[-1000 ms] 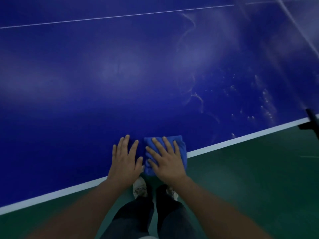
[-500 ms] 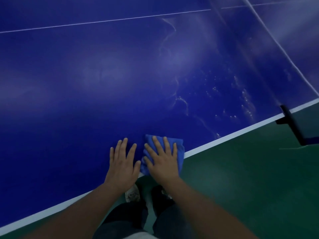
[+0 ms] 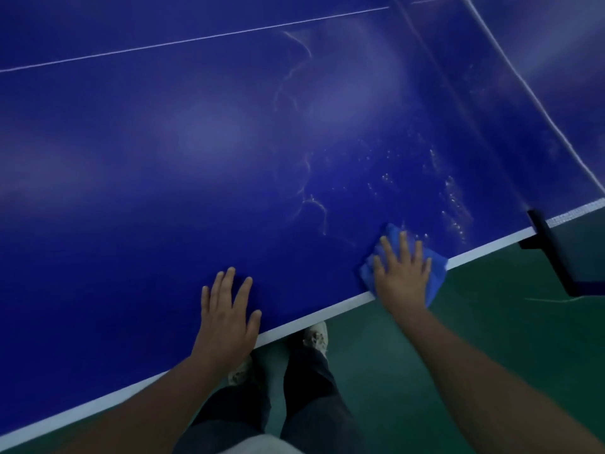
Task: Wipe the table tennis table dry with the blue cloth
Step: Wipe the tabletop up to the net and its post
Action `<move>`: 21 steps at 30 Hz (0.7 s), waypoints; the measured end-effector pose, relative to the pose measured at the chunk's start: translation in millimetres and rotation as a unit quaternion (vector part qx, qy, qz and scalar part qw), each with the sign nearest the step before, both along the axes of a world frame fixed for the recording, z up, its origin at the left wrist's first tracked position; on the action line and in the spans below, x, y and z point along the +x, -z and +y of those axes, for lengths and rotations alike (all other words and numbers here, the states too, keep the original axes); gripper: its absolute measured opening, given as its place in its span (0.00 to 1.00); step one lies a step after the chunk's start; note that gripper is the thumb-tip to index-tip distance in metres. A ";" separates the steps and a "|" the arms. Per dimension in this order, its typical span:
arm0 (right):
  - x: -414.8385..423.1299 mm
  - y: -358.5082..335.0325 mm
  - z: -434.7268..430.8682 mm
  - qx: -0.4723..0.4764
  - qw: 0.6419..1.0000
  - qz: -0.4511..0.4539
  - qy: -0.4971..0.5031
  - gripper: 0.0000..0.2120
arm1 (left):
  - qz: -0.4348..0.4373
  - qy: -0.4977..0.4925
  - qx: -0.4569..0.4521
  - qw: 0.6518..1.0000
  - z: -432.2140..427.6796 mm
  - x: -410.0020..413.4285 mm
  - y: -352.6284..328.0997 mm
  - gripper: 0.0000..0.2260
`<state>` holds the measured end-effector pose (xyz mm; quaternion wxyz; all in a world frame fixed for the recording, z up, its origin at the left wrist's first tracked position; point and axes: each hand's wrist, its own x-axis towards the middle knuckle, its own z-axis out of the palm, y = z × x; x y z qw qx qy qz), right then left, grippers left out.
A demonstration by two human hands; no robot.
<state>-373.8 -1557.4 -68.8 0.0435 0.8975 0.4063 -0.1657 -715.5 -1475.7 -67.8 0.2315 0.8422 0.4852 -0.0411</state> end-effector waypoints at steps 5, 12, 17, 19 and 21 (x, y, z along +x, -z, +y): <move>-104.6 5.7 -18.1 0.030 0.969 0.056 -0.239 0.26 | 0.015 -0.045 0.002 0.999 -6.9 32.1 -2.8 0.34; 17.2 4.6 27.8 -0.022 0.966 0.016 -0.255 0.30 | 0.018 -0.122 0.005 0.992 -13.1 58.1 -15.0 0.35; 25.4 1.3 36.0 -0.015 0.954 0.022 -0.299 0.32 | 0.043 -0.155 0.001 0.987 -22.2 57.9 -29.5 0.35; -20.8 5.4 21.1 0.010 0.926 0.045 -0.374 0.28 | 0.055 -0.170 0.005 0.984 -24.2 57.2 -32.6 0.34; -59.3 7.5 16.1 0.033 0.897 0.080 -0.434 0.27 | 0.072 -0.166 0.001 0.983 -23.0 56.7 -34.3 0.32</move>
